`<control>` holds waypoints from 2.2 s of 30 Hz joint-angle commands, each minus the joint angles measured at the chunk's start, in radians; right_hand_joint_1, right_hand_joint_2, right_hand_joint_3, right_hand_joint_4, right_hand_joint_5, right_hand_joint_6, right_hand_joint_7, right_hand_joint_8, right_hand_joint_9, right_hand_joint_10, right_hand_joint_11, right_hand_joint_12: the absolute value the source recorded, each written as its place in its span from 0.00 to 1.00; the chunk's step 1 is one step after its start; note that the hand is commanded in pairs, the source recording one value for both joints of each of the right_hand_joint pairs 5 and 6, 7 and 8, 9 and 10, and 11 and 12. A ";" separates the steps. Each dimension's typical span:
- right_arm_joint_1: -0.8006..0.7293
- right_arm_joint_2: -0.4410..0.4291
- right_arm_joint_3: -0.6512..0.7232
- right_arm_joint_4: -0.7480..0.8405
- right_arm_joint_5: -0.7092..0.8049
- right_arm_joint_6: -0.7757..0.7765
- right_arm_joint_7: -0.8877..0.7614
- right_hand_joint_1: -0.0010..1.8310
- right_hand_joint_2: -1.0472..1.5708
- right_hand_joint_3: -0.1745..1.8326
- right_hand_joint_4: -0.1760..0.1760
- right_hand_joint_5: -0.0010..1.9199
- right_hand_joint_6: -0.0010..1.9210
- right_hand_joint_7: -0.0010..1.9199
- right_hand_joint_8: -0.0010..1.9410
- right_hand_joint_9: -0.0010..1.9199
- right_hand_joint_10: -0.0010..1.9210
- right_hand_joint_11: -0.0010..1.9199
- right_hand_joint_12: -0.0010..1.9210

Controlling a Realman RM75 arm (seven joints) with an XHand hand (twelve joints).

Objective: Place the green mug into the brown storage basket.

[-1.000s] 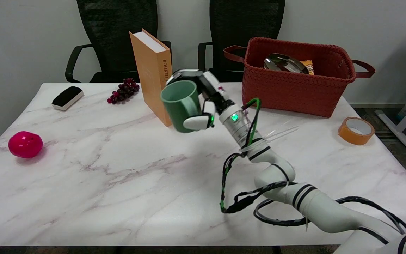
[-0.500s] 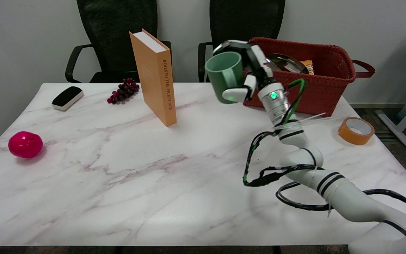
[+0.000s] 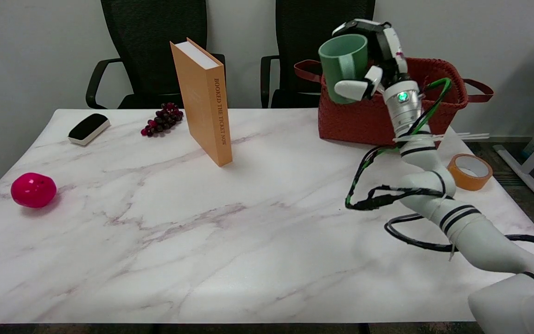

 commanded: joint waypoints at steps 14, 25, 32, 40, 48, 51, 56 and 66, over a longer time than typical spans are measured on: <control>0.607 -0.017 0.004 -0.602 0.031 -0.174 -0.419 0.69 0.27 0.83 0.50 0.47 0.47 0.66 0.65 0.70 0.70 0.93 0.93; 0.719 -0.032 0.011 -0.721 0.180 -0.181 -0.798 0.66 0.34 0.69 0.50 0.47 0.47 0.69 0.68 0.73 0.73 0.97 0.97; 0.717 -0.029 0.005 -0.724 0.268 -0.172 -1.101 0.66 0.37 0.63 0.50 0.48 0.48 0.71 0.70 0.74 0.74 0.99 0.99; 0.706 -0.028 -0.001 -0.743 0.271 -0.143 -1.258 0.65 0.39 0.57 0.50 0.48 0.48 0.71 0.71 0.75 0.75 0.98 0.98; 0.692 -0.024 -0.030 -0.740 0.271 -0.138 -1.295 0.65 0.26 0.74 0.50 0.32 0.32 0.50 0.50 0.46 0.46 0.75 0.75; 0.679 -0.022 -0.034 -0.723 0.271 -0.138 -1.295 0.63 0.24 0.34 0.50 0.05 0.05 0.19 0.19 0.07 0.07 0.14 0.14; 0.678 -0.024 -0.042 -0.721 0.271 -0.145 -1.295 0.57 0.23 0.30 0.50 0.00 0.00 0.01 0.01 0.00 0.00 0.00 0.00; 0.618 -0.014 -0.044 -0.640 0.327 -0.136 -1.283 0.50 0.25 0.13 0.50 0.00 0.00 0.00 0.00 0.00 0.00 0.00 0.00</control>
